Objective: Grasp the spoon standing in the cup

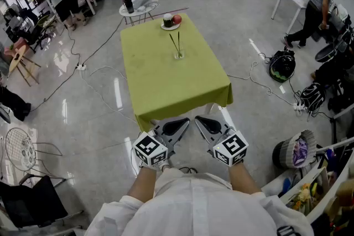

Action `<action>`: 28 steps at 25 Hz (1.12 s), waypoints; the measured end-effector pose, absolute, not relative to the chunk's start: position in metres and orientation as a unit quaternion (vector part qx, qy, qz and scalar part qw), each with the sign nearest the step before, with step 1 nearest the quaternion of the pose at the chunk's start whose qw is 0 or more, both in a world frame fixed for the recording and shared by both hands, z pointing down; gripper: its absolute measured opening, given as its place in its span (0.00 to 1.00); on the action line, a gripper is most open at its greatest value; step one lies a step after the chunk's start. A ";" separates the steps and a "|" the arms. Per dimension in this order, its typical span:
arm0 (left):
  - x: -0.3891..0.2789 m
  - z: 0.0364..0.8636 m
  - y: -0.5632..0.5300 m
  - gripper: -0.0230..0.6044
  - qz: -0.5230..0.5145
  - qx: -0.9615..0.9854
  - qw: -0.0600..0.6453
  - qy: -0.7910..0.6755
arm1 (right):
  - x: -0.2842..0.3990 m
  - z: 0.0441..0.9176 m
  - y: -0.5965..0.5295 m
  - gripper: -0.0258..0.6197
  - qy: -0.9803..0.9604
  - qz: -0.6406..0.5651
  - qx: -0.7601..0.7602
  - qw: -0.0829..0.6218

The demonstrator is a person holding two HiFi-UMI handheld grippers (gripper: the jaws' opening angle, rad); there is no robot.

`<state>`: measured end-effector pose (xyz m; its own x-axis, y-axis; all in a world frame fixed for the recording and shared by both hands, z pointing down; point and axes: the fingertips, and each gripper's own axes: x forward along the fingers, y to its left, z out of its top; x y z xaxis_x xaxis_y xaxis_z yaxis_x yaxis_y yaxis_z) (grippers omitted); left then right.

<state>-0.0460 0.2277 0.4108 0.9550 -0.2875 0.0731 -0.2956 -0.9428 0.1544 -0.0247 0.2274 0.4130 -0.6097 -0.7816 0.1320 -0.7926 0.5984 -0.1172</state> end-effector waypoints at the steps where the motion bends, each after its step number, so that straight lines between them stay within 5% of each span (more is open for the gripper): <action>1: -0.044 0.411 0.227 0.04 0.025 0.986 0.082 -0.146 | -0.023 0.413 0.227 0.04 -0.894 0.081 0.440 0.031; 28: -0.035 0.416 0.227 0.04 0.038 0.987 0.086 -0.134 | -0.023 0.411 0.223 0.05 -0.900 0.079 0.428 0.026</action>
<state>-0.0347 0.2275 0.4155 0.9613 -0.2578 0.0972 -0.2707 -0.9494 0.1590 -0.0232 0.2233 0.4111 -0.6327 -0.7659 0.1145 -0.7741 0.6215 -0.1204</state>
